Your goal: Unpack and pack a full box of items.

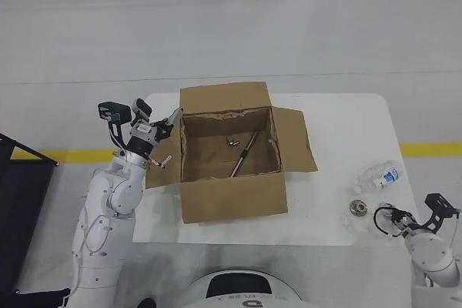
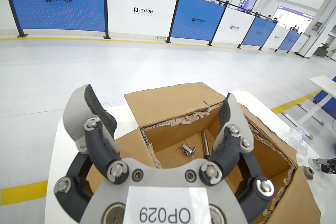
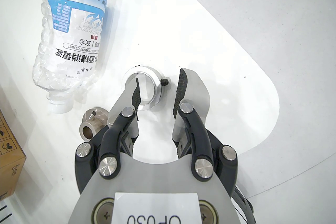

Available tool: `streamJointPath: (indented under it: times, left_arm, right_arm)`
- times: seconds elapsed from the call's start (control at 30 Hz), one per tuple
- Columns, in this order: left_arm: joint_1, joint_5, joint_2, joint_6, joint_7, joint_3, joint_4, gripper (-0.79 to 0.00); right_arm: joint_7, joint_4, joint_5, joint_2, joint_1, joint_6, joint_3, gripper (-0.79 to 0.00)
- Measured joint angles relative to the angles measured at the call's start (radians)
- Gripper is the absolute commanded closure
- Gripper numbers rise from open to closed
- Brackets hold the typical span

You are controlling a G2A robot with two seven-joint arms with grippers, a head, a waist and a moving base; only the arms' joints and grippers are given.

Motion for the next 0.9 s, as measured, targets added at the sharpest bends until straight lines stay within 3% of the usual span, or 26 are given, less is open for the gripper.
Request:
streamJointPath:
  times: [0.1,0.3,0.5,0.57,0.63,0.77,0.9]
  left_arm:
    - [0.000,0.000,0.000,0.000,0.000,0.000,0.000,-0.785]
    - [0.000,0.000,0.000,0.000,0.000,0.000,0.000,-0.785]
    - [0.000,0.000,0.000,0.000,0.000,0.000,0.000,-0.785]
    - [0.000,0.000,0.000,0.000,0.000,0.000,0.000,-0.785]
    - [0.000,0.000,0.000,0.000,0.000,0.000,0.000,-0.785]
    - [0.000,0.000,0.000,0.000,0.000,0.000,0.000,-0.785]
    - [0.000,0.000,0.000,0.000,0.000,0.000,0.000,-0.785]
  right_arm:
    - [0.001,-0.003,-0.019,0.000,0.000,0.007,-0.009,-0.268]
    - [-0.010,-0.001,-0.054,0.000,0.013,0.040,-0.029,-0.160]
    - [-0.018,-0.009,-0.100,-0.001,0.018,0.065,-0.057,-0.145]
    - [-0.018,-0.015,-0.117,-0.001,0.014,0.068,-0.068,-0.102]
    - [-0.020,-0.020,-0.142,-0.002,0.011,0.073,-0.080,0.000]
    - [-0.027,-0.028,-0.146,-0.003,0.013,0.082,-0.082,0.000]
    - [-0.054,-0.065,-0.045,-0.007,0.000,0.071,-0.024,0.000]
